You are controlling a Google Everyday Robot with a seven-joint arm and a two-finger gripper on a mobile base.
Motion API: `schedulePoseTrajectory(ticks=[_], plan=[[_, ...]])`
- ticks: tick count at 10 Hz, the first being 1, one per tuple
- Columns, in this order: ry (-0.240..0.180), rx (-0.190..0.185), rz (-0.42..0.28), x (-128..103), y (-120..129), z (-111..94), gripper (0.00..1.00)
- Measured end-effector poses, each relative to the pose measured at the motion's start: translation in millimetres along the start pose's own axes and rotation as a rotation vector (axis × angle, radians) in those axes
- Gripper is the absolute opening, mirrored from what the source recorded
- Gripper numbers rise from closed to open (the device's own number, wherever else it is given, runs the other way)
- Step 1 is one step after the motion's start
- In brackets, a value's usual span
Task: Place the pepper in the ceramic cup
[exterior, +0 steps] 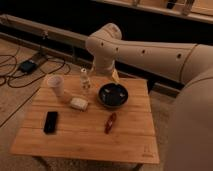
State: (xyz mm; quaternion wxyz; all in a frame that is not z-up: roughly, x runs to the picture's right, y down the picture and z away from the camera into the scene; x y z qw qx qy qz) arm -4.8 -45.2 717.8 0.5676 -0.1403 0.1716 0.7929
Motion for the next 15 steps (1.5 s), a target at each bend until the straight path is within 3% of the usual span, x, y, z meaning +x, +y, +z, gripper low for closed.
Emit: schedulePoseTrajectory(ticks=[10, 11, 12, 15], plan=[[0.0, 0.003, -0.001, 0.5, -1.3, 0.9, 0.8], [0.005, 0.015, -0.002, 4.9, -7.9, 6.2, 0.8], [0.034, 0.046, 0.011, 23.7, -27.7, 24.1, 0.8], [0.073, 0.06, 0.034, 62.4, -48.7, 56.6, 0.8]])
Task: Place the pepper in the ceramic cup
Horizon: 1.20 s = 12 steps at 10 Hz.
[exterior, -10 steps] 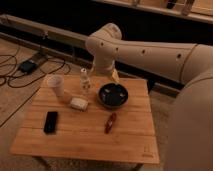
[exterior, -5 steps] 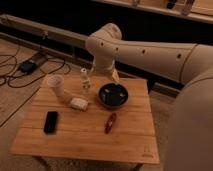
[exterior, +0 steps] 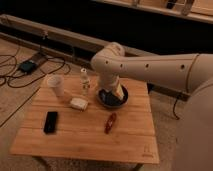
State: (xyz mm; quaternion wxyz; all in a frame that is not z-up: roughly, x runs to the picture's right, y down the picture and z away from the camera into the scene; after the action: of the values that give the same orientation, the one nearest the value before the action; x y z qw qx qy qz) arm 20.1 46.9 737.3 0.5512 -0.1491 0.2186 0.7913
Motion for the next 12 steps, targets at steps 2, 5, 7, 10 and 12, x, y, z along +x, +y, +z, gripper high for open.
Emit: schedulePoseTrajectory(ticks=[2, 5, 7, 10, 12], plan=[[0.041, -0.004, 0.013, 24.9, -6.9, 29.5, 0.8], [0.116, -0.014, 0.017, 48.4, -7.3, 75.1, 0.8], [0.133, -0.02, 0.004, 48.8, -7.6, 100.7, 0.8], [0.139, -0.043, 0.016, 40.0, -13.2, 126.5, 0.8], [0.147, -0.052, 0.033, 35.4, -21.5, 141.2, 0.8]])
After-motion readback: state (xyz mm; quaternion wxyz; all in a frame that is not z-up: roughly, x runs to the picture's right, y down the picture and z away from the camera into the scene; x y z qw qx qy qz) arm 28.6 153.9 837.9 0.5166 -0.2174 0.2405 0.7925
